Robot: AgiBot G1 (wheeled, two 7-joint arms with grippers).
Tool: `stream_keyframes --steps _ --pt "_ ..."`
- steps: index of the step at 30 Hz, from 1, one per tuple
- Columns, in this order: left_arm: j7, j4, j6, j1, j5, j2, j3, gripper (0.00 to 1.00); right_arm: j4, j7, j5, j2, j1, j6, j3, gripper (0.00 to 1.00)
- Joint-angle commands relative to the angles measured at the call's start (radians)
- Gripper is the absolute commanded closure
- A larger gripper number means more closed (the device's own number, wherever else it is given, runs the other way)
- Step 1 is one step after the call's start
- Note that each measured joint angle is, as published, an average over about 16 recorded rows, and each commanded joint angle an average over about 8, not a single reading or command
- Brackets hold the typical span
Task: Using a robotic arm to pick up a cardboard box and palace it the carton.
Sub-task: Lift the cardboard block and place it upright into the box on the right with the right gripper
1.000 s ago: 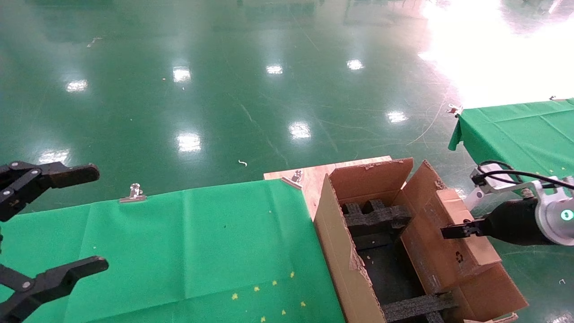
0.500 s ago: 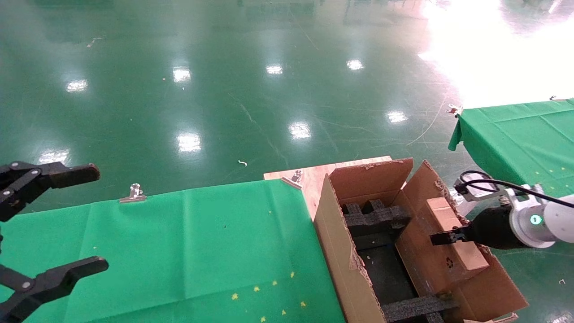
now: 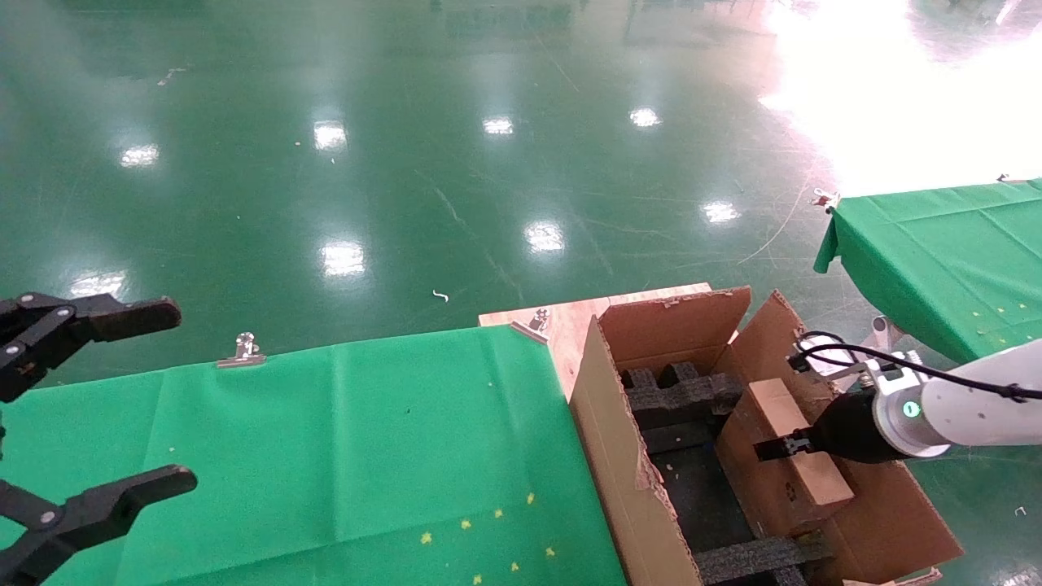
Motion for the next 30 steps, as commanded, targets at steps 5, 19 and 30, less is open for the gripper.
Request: stream_keyframes --steps 5,19,30 --pt "0.000 0.000 0.000 0.000 0.000 0.000 0.000 0.00 -0.072 -0.033 0.041 -0.050 -0.050 0.001 0.002 1.00" --pt "0.000 0.000 0.000 0.000 0.000 0.000 0.000 0.00 -0.252 -0.068 0.116 -0.152 -0.137 -0.025 0.012 1.00" --pt "0.000 0.000 0.000 0.000 0.000 0.000 0.000 0.00 -0.320 -0.115 0.146 -0.189 -0.160 -0.044 0.024 0.55"
